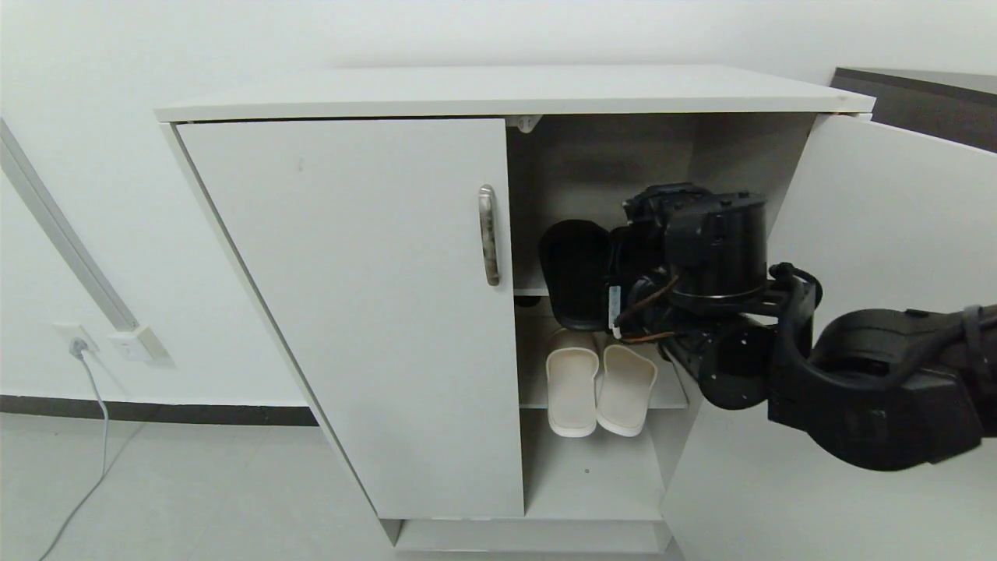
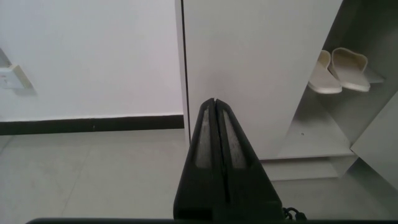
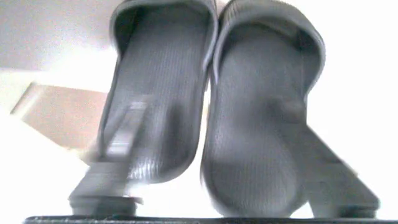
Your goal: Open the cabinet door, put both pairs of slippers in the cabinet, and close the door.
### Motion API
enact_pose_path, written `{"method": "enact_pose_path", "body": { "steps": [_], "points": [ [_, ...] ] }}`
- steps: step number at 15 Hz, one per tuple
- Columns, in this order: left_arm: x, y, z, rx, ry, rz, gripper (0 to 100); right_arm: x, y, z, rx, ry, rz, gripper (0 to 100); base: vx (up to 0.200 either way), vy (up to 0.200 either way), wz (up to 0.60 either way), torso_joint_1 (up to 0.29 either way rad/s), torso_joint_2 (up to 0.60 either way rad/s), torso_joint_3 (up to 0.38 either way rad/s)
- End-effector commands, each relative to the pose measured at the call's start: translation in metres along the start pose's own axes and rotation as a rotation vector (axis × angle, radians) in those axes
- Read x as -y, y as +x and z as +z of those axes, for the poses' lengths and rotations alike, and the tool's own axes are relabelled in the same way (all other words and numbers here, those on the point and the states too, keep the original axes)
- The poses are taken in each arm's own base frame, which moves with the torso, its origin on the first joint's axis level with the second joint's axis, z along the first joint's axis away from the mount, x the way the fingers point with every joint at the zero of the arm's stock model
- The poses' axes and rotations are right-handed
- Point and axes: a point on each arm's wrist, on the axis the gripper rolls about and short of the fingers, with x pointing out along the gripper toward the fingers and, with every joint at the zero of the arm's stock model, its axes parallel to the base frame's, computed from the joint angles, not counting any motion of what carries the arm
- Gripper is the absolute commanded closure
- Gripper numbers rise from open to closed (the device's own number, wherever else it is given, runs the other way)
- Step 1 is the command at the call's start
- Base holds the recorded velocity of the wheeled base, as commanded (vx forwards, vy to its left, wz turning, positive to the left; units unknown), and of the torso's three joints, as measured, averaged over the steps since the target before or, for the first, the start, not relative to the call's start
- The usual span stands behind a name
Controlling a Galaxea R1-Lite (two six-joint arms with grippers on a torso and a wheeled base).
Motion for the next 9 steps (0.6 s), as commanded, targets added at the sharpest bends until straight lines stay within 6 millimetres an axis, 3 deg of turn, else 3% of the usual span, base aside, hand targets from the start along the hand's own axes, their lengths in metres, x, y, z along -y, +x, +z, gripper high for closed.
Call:
{"method": "enact_pose_path", "body": {
  "steps": [1,3,9],
  "points": [
    [0.000,0.000,0.000,-0.001,0.000,0.000,100,0.007,-0.022,-0.002,0.036,0.027,0.035,100,0.000,0.000,0.00,0.000,0.00,0.000],
    [0.000,0.000,0.000,-0.001,0.001,-0.002,100,0.003,-0.033,-0.007,0.057,0.038,0.069,100,0.000,0.000,0.00,0.000,0.00,0.000],
    [0.000,0.000,0.000,-0.001,0.000,-0.002,100,-0.003,-0.033,-0.019,0.032,0.013,0.084,100,0.000,0.000,0.00,0.000,0.00,0.000]
  ]
}}
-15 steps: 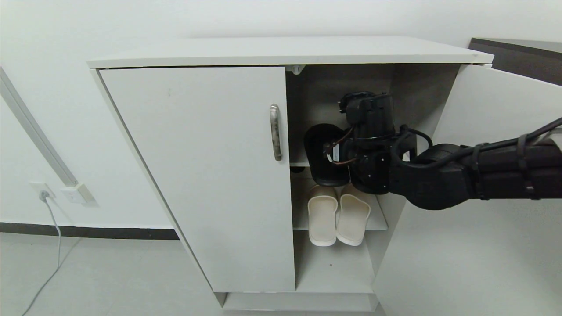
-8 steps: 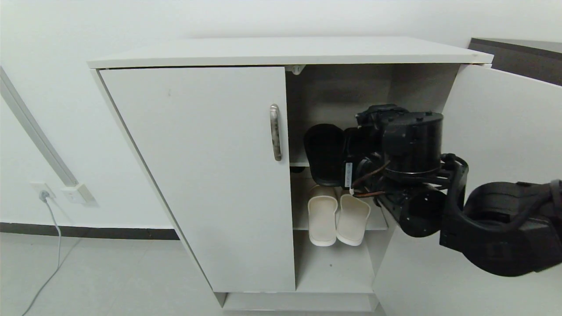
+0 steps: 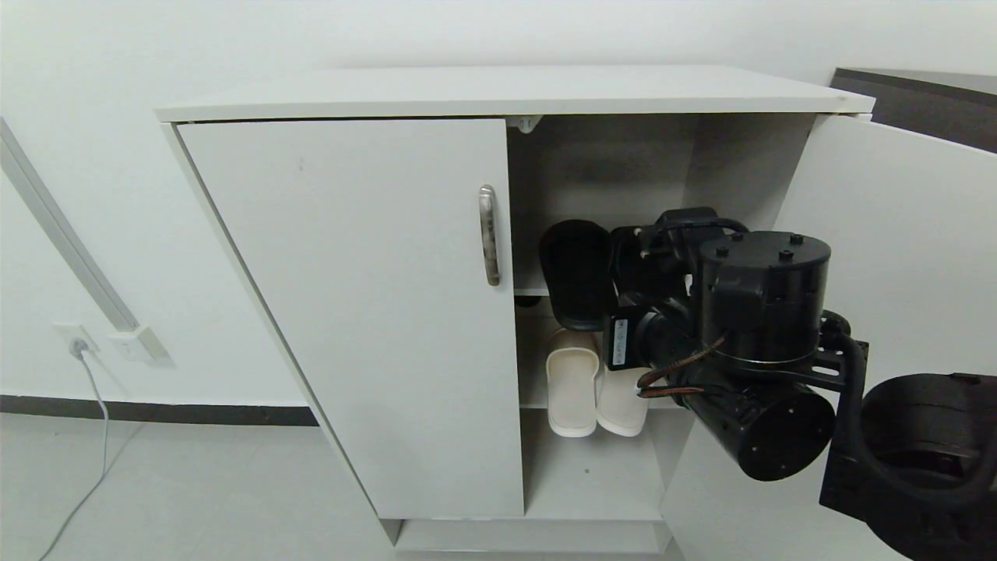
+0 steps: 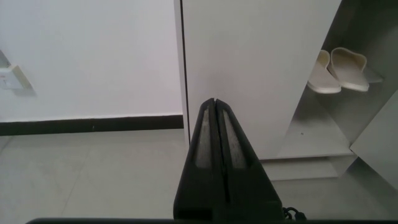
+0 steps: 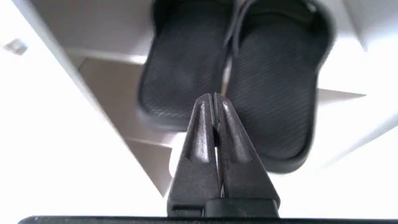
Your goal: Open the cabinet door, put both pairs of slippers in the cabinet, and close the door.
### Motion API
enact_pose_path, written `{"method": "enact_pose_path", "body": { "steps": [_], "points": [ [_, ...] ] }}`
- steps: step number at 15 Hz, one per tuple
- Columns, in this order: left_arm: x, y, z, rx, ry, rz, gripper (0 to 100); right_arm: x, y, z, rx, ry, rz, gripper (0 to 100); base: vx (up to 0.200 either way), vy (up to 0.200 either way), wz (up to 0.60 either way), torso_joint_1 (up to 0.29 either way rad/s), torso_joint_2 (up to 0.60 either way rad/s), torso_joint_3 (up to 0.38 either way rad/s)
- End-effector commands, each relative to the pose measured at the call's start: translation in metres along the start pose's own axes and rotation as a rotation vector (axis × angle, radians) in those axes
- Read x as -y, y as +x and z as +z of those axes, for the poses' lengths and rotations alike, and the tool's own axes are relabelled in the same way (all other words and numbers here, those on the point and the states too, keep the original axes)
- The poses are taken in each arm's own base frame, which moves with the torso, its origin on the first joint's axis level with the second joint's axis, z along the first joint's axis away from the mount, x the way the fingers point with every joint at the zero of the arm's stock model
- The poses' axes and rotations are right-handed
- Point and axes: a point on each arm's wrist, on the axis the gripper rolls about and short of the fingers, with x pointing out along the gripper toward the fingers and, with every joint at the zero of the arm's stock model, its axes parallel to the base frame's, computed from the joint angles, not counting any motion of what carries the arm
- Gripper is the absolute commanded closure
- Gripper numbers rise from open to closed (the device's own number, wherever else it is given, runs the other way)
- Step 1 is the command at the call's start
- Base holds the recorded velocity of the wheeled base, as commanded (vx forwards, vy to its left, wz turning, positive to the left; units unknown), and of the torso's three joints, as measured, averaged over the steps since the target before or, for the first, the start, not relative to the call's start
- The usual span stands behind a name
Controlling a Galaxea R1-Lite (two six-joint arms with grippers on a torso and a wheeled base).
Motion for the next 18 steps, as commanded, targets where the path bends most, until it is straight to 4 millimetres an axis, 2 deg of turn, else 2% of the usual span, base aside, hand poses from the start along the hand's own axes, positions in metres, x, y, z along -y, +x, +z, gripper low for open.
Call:
{"method": "enact_pose_path", "body": {
  "steps": [1,10,18],
  "points": [
    [0.000,0.000,0.000,-0.001,-0.001,0.000,100,-0.001,0.001,-0.003,-0.007,-0.006,0.001,100,0.000,0.000,0.00,0.000,0.00,0.000],
    [0.000,0.000,0.000,-0.001,-0.001,0.000,100,-0.003,0.006,-0.015,-0.035,-0.028,-0.007,100,0.000,0.000,0.00,0.000,0.00,0.000],
    [0.000,0.000,0.000,-0.001,-0.001,0.000,100,-0.004,0.007,-0.024,-0.059,-0.043,-0.006,100,-0.200,0.000,0.00,0.002,0.00,0.003]
  ]
}}
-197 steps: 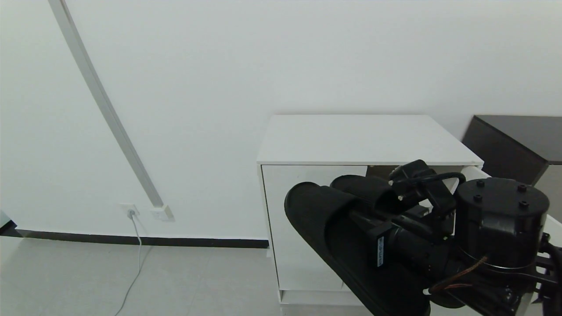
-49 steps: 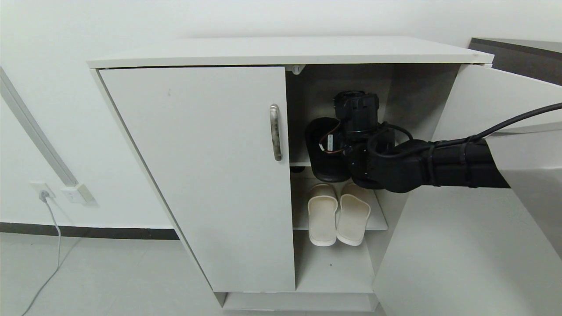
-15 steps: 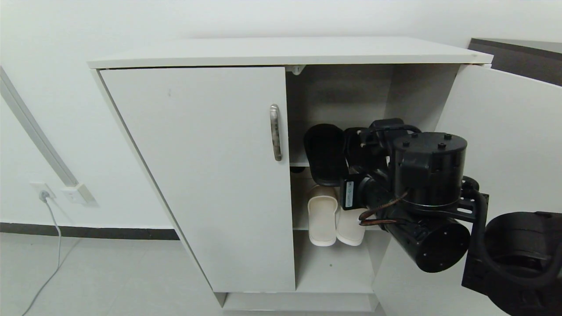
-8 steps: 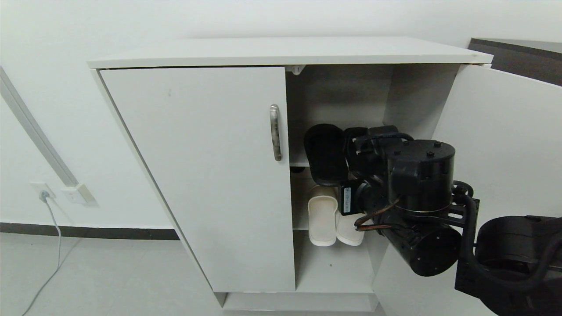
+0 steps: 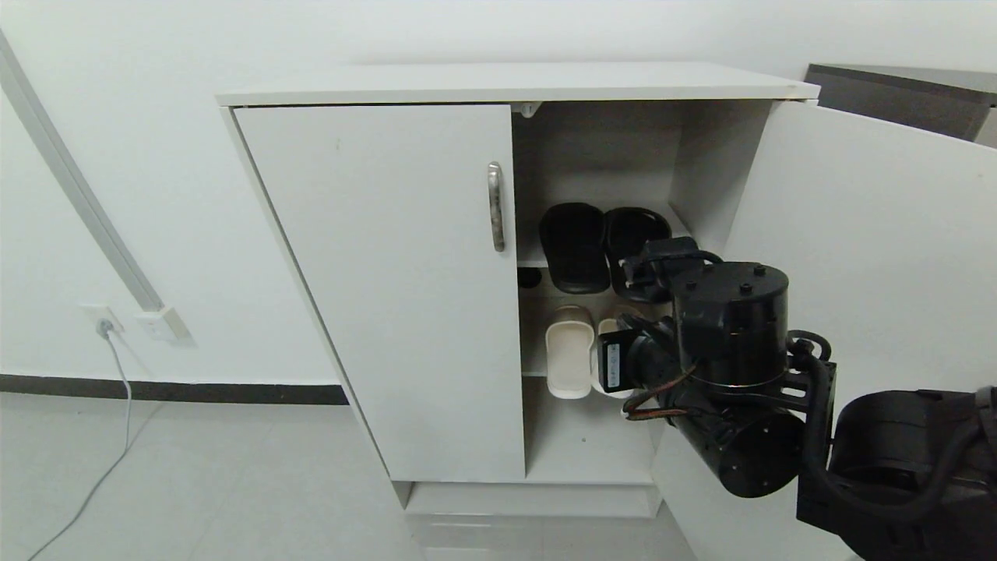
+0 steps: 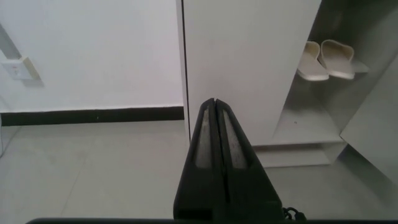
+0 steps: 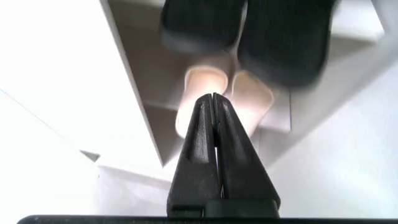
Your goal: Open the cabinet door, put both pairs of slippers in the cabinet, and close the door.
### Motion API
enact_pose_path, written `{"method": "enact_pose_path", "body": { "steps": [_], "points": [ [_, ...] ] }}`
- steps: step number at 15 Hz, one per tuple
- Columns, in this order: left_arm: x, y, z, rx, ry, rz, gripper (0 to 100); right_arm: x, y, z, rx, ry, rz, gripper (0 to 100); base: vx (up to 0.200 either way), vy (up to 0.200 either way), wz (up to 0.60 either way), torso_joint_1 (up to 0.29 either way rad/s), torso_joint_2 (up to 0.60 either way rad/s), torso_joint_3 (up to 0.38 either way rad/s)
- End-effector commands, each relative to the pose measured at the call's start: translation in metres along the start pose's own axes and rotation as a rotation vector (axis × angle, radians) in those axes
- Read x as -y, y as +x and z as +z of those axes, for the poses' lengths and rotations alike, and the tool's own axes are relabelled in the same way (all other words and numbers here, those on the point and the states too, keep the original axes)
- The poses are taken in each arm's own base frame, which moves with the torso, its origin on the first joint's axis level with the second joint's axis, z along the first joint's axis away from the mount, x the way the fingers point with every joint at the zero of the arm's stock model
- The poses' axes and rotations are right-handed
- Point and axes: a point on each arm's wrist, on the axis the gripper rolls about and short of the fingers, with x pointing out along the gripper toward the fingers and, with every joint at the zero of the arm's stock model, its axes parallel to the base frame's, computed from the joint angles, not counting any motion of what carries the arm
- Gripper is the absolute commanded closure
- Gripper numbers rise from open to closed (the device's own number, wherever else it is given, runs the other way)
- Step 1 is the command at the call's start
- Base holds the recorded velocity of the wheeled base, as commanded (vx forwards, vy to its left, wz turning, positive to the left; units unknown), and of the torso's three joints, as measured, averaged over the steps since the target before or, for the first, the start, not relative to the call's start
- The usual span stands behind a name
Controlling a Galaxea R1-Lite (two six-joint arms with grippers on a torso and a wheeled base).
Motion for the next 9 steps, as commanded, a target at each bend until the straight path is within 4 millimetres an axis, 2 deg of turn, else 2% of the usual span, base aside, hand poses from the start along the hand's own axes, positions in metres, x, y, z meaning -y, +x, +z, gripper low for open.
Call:
{"method": "enact_pose_path", "body": {
  "steps": [1,7,9],
  "points": [
    [0.0000,0.0001,0.0000,-0.002,0.000,0.000,100,-0.0003,0.0002,-0.0043,-0.003,-0.004,0.003,100,-0.200,0.000,0.00,-0.002,0.00,0.002],
    [0.0000,0.0001,0.0000,-0.002,0.000,0.000,100,0.0051,0.0027,-0.0090,0.012,-0.004,0.004,100,-0.200,0.000,0.00,0.002,0.00,0.003],
    [0.0000,0.0001,0.0000,-0.002,0.000,0.000,100,0.0069,0.0039,-0.0092,0.010,-0.006,-0.002,100,0.000,0.000,0.00,0.000,0.00,0.000]
  ]
}}
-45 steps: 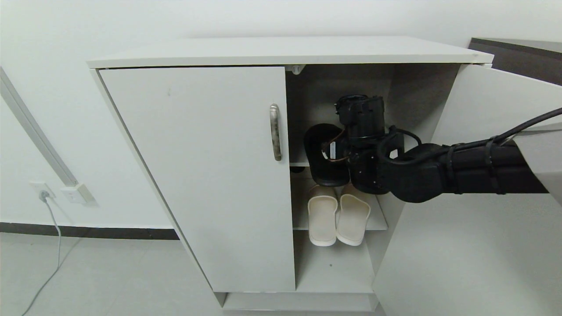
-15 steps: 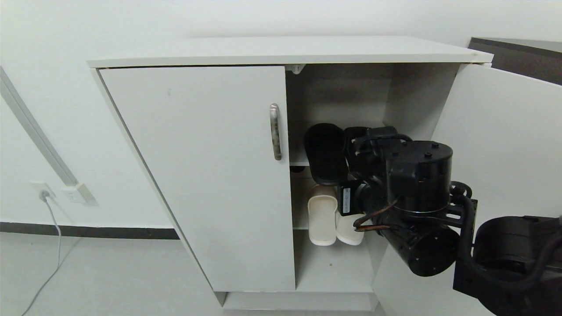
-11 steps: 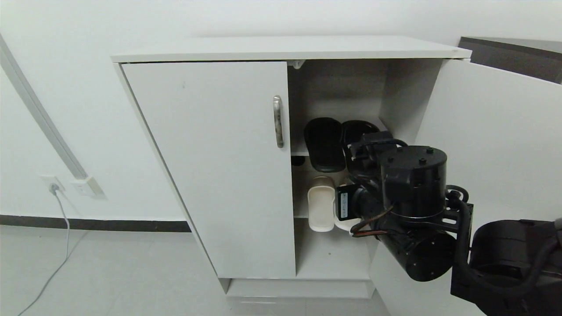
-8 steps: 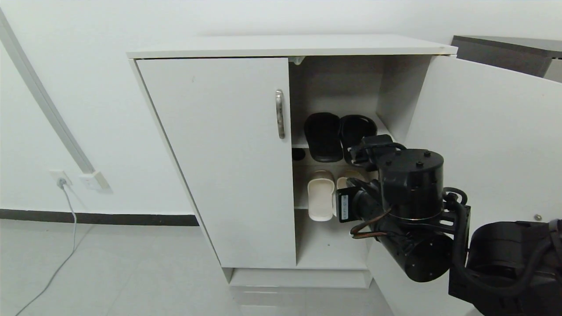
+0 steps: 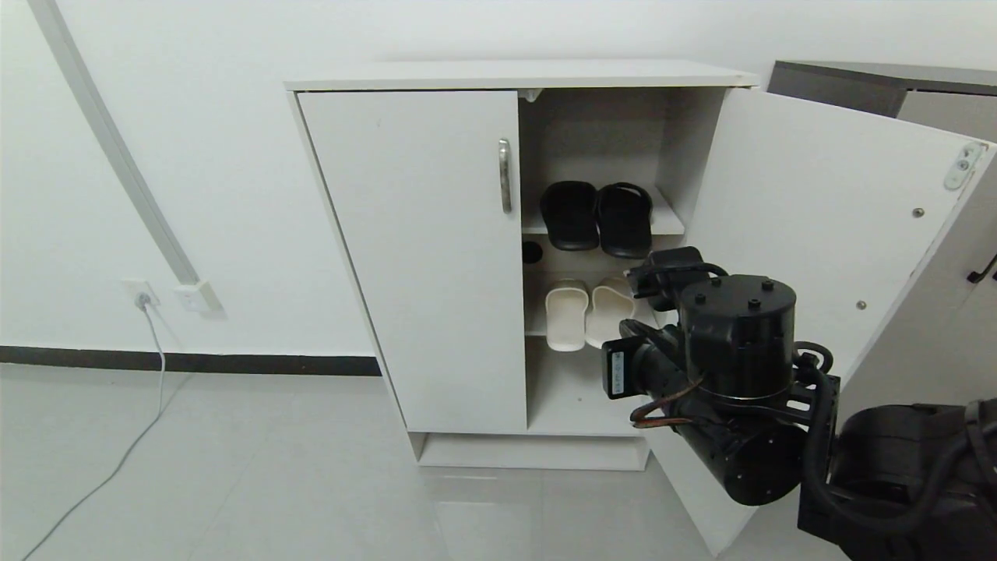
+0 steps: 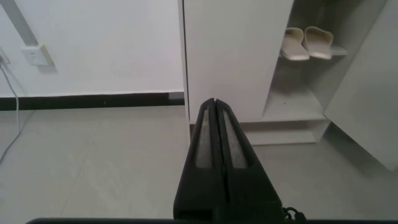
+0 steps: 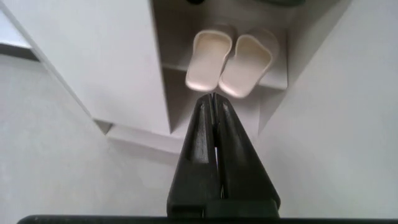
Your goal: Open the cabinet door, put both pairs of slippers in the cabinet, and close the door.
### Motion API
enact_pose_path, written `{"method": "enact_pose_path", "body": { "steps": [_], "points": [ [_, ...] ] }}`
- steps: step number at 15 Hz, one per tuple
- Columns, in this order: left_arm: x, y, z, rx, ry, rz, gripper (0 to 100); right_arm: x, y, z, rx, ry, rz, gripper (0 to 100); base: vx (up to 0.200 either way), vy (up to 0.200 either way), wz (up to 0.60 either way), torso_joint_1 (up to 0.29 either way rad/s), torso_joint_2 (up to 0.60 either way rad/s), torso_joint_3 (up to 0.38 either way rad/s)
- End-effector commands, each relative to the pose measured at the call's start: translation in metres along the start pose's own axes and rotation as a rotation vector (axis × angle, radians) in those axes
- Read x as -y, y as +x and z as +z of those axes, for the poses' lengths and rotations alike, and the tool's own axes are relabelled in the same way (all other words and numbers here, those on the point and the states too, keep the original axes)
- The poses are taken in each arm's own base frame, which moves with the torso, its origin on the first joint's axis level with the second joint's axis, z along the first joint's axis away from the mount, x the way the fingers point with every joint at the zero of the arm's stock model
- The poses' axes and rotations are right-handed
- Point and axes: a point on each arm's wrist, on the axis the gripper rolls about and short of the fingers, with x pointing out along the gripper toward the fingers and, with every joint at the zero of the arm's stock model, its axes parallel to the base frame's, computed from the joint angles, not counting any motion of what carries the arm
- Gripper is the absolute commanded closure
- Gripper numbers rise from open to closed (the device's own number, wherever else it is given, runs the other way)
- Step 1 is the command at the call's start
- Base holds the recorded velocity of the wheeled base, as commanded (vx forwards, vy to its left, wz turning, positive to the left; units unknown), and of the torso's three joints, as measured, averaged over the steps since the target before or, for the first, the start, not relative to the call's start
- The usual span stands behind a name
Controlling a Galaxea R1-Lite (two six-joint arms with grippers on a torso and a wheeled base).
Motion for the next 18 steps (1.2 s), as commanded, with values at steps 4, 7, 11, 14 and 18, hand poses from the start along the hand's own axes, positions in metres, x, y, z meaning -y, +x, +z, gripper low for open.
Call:
{"method": "enact_pose_path", "body": {
  "steps": [4,7,11,14,18],
  "points": [
    [0.0000,0.0001,0.0000,-0.001,0.000,-0.001,100,0.0009,0.0008,-0.0049,-0.014,-0.012,-0.004,100,0.000,0.000,0.00,0.000,0.00,0.000],
    [0.0000,0.0001,0.0000,-0.001,0.000,-0.001,100,0.0013,0.0011,-0.0049,-0.014,-0.012,-0.005,100,0.000,0.000,0.00,0.000,0.00,0.000],
    [0.0000,0.0001,0.0000,-0.001,0.000,-0.001,100,0.0002,0.0019,-0.0071,-0.019,-0.015,-0.003,100,0.000,0.000,0.00,0.000,0.00,0.000],
    [0.0000,0.0001,0.0000,-0.001,0.000,-0.001,100,-0.0001,0.0024,-0.0080,-0.021,-0.017,-0.003,100,0.000,0.000,0.00,0.000,0.00,0.000],
    [0.0000,0.0001,0.0000,-0.001,-0.002,-0.001,100,-0.0006,0.0032,-0.0098,-0.026,-0.021,-0.003,100,0.000,0.000,0.00,0.000,0.00,0.000]
  ]
}}
